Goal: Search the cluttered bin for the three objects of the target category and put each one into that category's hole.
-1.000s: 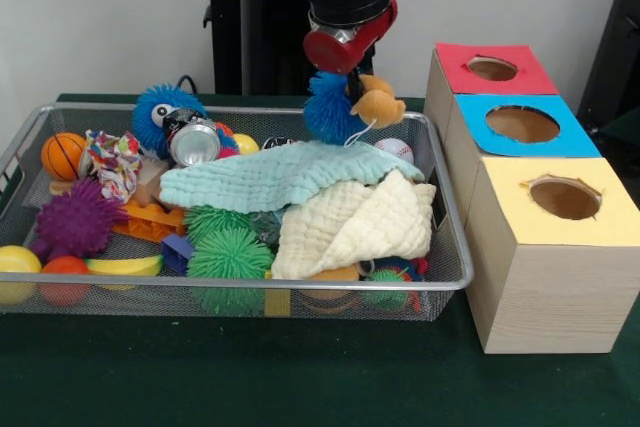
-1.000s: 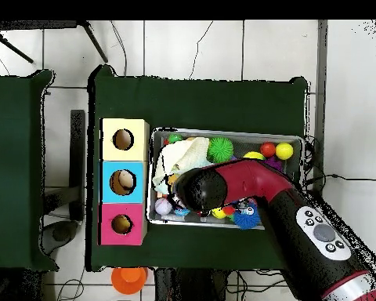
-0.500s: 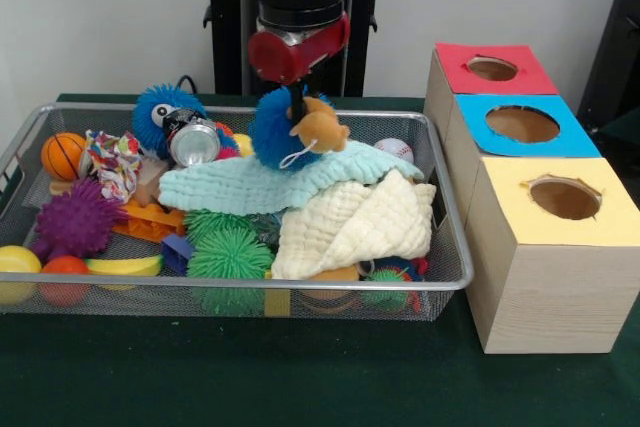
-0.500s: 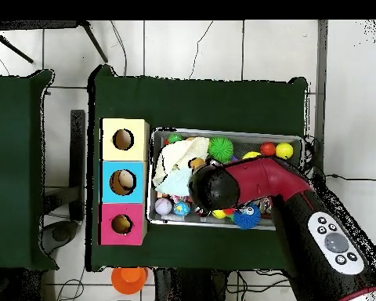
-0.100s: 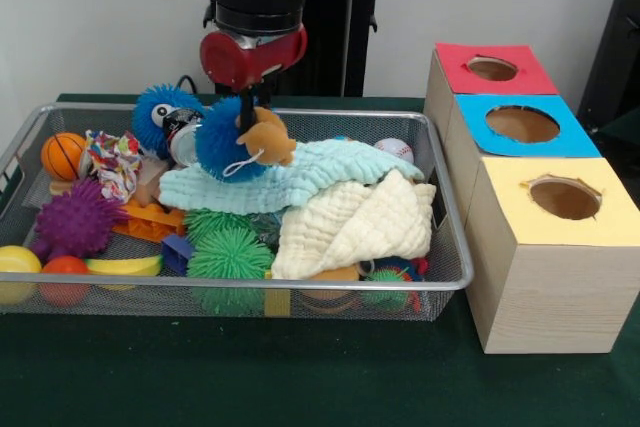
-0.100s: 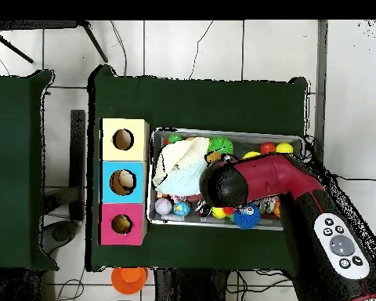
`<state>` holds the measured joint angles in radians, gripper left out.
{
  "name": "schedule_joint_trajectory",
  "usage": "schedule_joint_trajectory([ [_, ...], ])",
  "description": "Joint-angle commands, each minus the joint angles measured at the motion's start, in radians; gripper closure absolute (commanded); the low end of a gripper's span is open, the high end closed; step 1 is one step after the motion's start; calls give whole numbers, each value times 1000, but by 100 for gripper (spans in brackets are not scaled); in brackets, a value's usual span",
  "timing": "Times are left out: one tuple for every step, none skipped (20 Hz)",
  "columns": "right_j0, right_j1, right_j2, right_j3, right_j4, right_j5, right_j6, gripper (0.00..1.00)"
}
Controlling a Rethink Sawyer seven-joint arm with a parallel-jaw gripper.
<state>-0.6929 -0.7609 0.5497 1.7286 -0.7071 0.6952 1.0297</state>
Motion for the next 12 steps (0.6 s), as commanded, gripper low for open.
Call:
schedule_joint_trajectory([
  [34,12,-71,-70,-33,55,83,100],
  [38,14,-73,-70,-25,61,82,100],
  [41,16,-76,-70,-17,67,81,0],
  [43,17,-78,-69,-11,64,82,0],
  [48,18,-80,-70,-9,63,86,0],
  [53,20,-83,-72,-6,61,89,0],
  [58,22,-85,-75,-5,61,92,0],
  [62,21,-87,-73,-1,62,95,0],
  [66,19,-88,-71,2,62,97,0],
  [68,21,-88,-74,7,62,98,0],
  [70,23,-88,-77,12,62,99,0],
  [71,24,-87,-78,15,56,99,0],
])
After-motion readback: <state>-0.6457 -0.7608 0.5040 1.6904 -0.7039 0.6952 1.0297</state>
